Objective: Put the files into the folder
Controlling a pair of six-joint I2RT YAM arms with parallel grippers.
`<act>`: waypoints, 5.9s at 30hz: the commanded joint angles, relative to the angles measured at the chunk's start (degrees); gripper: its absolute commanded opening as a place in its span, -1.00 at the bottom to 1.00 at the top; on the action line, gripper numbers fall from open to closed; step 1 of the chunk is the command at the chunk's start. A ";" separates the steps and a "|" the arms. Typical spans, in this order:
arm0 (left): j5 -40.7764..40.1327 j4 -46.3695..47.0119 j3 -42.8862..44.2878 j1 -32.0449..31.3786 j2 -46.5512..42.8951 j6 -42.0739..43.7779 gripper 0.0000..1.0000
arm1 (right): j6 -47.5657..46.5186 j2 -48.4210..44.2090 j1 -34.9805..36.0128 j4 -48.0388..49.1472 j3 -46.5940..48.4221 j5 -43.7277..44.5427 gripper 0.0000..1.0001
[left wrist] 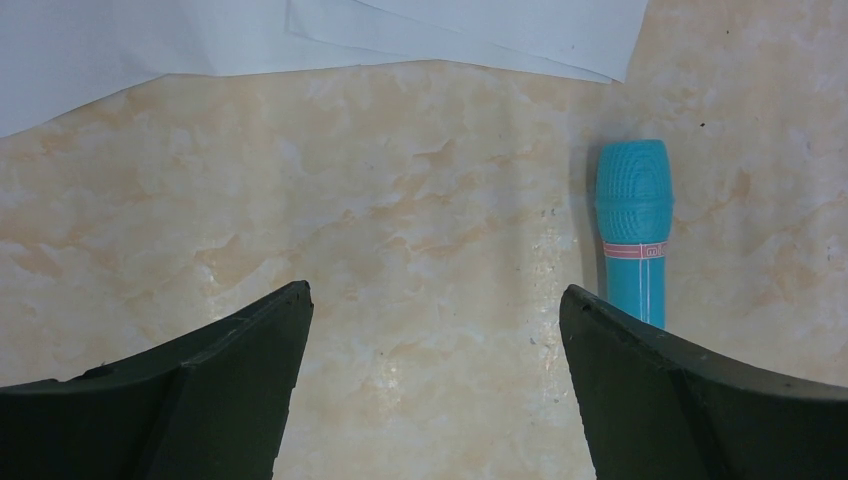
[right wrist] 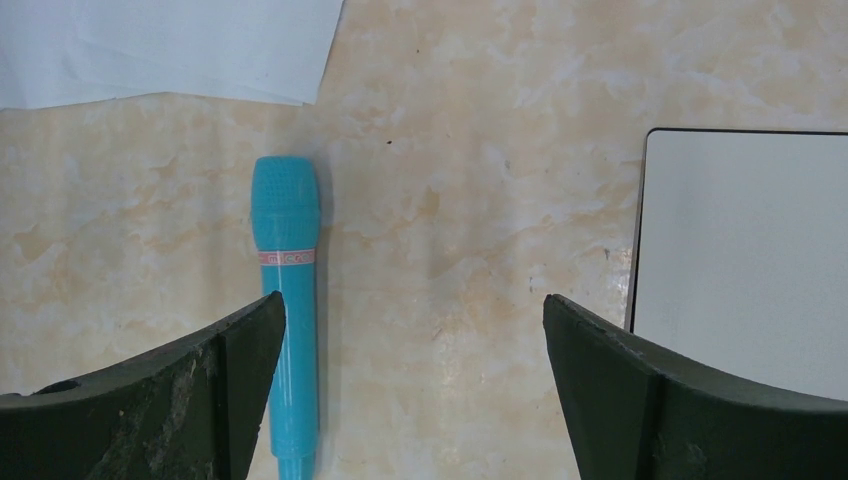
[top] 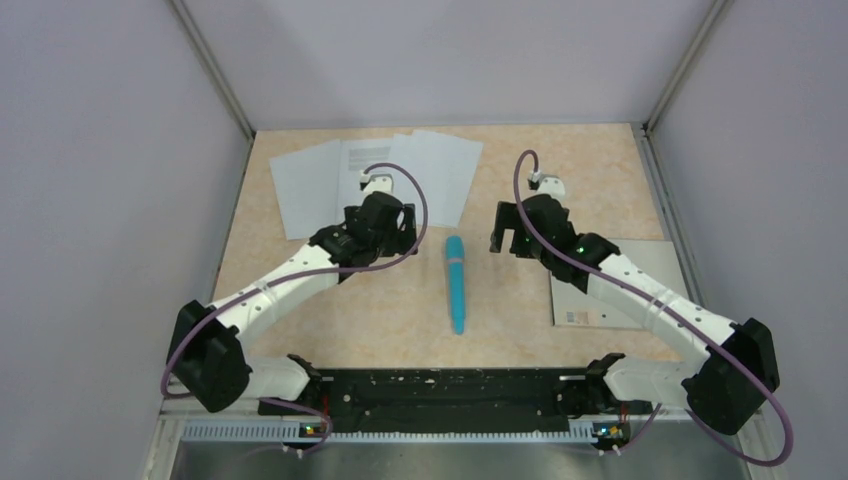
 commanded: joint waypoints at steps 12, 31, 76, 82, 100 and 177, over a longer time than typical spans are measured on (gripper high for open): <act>5.06 1.04 8.86 -5.77 11.84 -8.04 0.93 | -0.54 -4.22 -0.15 -1.57 3.82 5.05 0.97; -0.23 -2.56 21.69 -15.70 35.44 -18.38 0.54 | -2.46 -11.73 -0.48 -7.32 2.93 10.16 0.97; -1.53 -0.29 -11.40 57.56 5.44 -14.54 -0.81 | -4.32 -8.66 -0.67 -3.33 2.03 1.69 0.97; -1.76 2.89 -12.63 57.64 7.62 -14.91 -0.70 | -5.05 -7.93 -0.67 -3.15 2.35 0.54 0.97; -0.89 1.72 -12.38 57.81 11.05 -18.72 0.03 | -4.16 -1.85 -0.62 -6.01 8.36 -4.88 0.97; 4.13 5.05 -3.47 57.46 18.84 -1.52 0.18 | -5.76 2.89 -0.54 -7.43 10.94 -13.49 0.97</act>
